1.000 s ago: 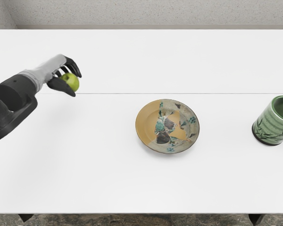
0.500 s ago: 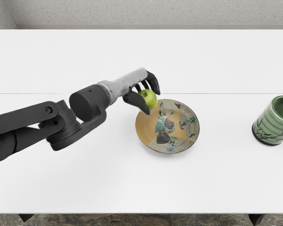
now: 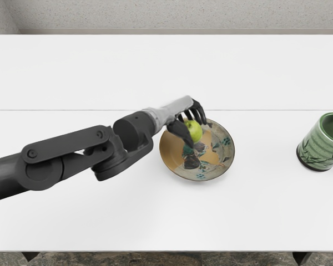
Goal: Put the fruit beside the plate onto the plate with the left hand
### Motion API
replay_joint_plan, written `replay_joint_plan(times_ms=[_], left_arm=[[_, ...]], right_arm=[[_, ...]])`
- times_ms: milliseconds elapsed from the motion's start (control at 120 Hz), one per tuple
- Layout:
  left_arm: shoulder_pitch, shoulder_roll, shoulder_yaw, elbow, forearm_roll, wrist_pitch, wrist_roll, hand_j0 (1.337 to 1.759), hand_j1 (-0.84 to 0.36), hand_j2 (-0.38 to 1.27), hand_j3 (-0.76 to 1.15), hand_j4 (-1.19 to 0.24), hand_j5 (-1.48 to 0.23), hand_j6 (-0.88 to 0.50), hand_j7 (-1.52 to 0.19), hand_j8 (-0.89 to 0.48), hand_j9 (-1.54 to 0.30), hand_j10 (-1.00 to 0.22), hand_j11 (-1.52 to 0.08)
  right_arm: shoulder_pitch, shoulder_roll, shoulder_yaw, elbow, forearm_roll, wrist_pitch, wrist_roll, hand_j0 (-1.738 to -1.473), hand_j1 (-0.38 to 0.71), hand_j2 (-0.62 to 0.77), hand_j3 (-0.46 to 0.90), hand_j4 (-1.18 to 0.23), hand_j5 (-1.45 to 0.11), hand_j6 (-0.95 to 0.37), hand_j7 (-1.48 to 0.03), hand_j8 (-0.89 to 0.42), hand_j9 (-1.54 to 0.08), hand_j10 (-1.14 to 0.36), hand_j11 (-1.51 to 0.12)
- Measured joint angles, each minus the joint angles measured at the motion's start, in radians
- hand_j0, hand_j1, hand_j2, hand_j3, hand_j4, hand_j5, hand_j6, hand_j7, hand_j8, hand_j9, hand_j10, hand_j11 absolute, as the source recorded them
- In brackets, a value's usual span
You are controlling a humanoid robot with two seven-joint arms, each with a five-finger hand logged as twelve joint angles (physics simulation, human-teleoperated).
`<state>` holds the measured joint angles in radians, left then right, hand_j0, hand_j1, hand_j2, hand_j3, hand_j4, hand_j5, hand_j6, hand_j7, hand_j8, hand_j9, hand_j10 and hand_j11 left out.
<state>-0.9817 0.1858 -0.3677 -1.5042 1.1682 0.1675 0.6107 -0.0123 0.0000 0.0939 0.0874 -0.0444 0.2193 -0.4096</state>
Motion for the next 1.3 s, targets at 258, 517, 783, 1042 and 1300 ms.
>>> replay_joint_plan(times_ms=[258, 517, 783, 1042, 1300], left_arm=[[0.0, 0.015, -0.008, -0.051, 0.003, 0.017, 0.0, 1.658, -0.11, 0.19, 0.0, -0.4, -0.53, -0.36, -0.53, -0.35, -0.53, -0.39, -0.53], [0.018, 0.223, -0.093, -0.169, -0.233, 0.008, 0.0, 1.658, 0.01, 0.09, 0.0, -0.29, -0.38, -0.28, -0.38, -0.28, -0.38, -0.29, -0.38], [0.301, 0.488, -0.449, -0.153, -0.875, -0.487, 0.0, 1.658, 0.1, 0.05, 0.0, -0.21, -0.27, -0.2, -0.27, -0.2, -0.27, -0.21, -0.27], [0.405, 0.735, -0.582, -0.071, -1.193, -0.754, 0.0, 1.658, 0.27, 0.02, 0.0, -0.07, -0.09, -0.07, -0.09, -0.07, -0.09, -0.07, -0.09], [0.433, 0.877, -0.59, -0.037, -1.295, -0.777, 0.0, 1.658, 0.31, 0.01, 0.0, -0.03, -0.04, -0.03, -0.04, -0.03, -0.04, -0.03, -0.04]], right_arm=[[0.0, 0.0, 0.001, 0.0, 0.0, 0.0, 0.0, -1.658, -0.35, 0.0, 0.0, 0.0, 0.0, 0.0, 0.0, 0.0, 0.0, 0.0, 0.0], [0.0, 0.0, 0.002, 0.0, 0.0, 0.0, 0.0, -1.658, -0.35, 0.0, 0.0, 0.0, 0.0, 0.0, 0.0, 0.0, 0.0, 0.0, 0.0], [0.001, 0.0, 0.003, 0.006, 0.0, 0.006, -0.001, -1.658, -0.35, 0.0, 0.0, 0.0, 0.0, 0.0, 0.0, 0.0, 0.0, 0.0, 0.0], [0.009, 0.0, 0.003, 0.015, 0.0, 0.009, -0.001, -1.658, -0.35, 0.0, 0.0, 0.0, 0.0, 0.0, 0.0, 0.0, 0.0, 0.0, 0.0], [0.011, 0.0, 0.003, 0.02, 0.0, 0.009, -0.002, -1.658, -0.35, 0.0, 0.0, 0.0, 0.0, 0.0, 0.0, 0.0, 0.0, 0.0, 0.0]])
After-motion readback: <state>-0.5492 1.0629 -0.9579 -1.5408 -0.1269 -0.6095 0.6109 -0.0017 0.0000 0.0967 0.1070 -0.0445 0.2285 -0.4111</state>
